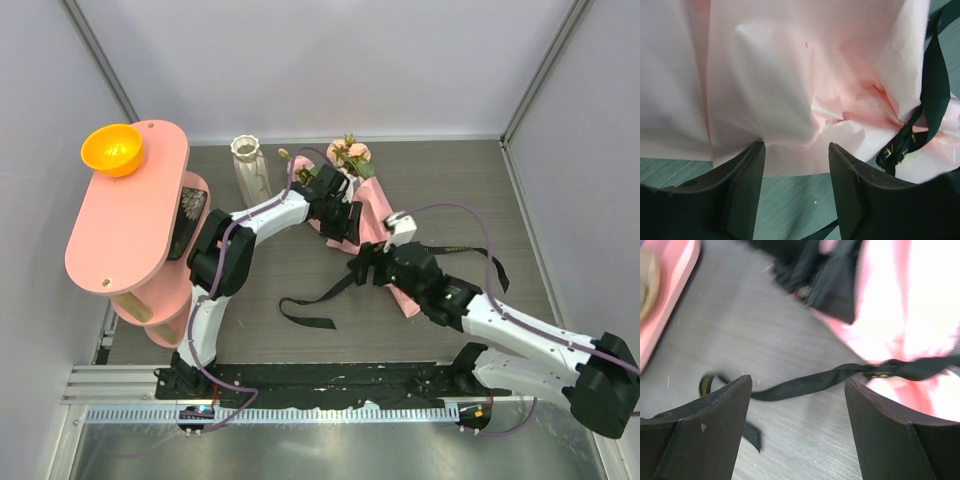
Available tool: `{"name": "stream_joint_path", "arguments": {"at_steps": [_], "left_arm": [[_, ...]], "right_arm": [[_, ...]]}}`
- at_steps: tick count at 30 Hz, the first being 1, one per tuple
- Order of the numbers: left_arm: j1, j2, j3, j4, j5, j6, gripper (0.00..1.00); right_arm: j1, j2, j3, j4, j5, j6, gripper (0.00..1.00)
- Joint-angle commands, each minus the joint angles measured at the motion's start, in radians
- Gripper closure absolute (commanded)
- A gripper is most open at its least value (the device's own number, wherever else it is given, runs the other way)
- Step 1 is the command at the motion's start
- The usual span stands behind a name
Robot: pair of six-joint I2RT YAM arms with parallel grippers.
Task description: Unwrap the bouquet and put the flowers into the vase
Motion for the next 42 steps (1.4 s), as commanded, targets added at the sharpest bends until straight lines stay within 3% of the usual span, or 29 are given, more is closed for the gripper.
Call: {"name": "stream_joint_path", "arguments": {"at_steps": [1, 5, 10, 16, 24, 28, 31, 35, 39, 42], "left_arm": [[-0.005, -0.111, 0.011, -0.008, 0.032, 0.063, 0.35], [-0.035, -0.181, -0.030, -0.002, 0.071, 0.140, 0.29], [-0.141, -0.225, -0.056, -0.072, 0.022, 0.297, 0.37], [-0.250, -0.162, -0.035, -0.157, -0.080, 0.347, 0.29], [-0.284, -0.143, -0.024, -0.181, -0.267, 0.363, 0.32], [-0.324, -0.143, -0.033, -0.189, -0.431, 0.406, 0.32], [-0.344, -0.111, -0.032, -0.203, -0.480, 0.412, 0.37], [-0.345, -0.073, -0.003, -0.221, -0.504, 0.393, 0.49], [-0.345, -0.041, 0.010, -0.232, -0.526, 0.384, 0.47], [-0.345, -0.030, 0.013, -0.227, -0.532, 0.377, 0.50]], "right_arm": [[-0.165, -0.062, 0.042, -0.113, 0.202, 0.222, 0.19], [-0.372, -0.047, 0.040, -0.184, 0.028, 0.337, 0.19], [-0.532, 0.077, 0.117, -0.231, -0.153, 0.356, 0.20], [-0.549, 0.241, 0.181, -0.199, -0.245, 0.345, 0.31], [-0.558, 0.281, 0.146, -0.121, -0.233, 0.379, 0.53], [-0.569, 0.300, 0.141, -0.098, -0.236, 0.390, 0.67], [-0.574, 0.304, 0.132, -0.086, -0.233, 0.401, 0.73], [-0.575, 0.304, 0.129, -0.078, -0.227, 0.401, 0.75], [-0.578, 0.306, 0.127, -0.075, -0.233, 0.390, 0.65], [-0.578, 0.313, 0.121, -0.063, -0.242, 0.388, 0.70]]}}
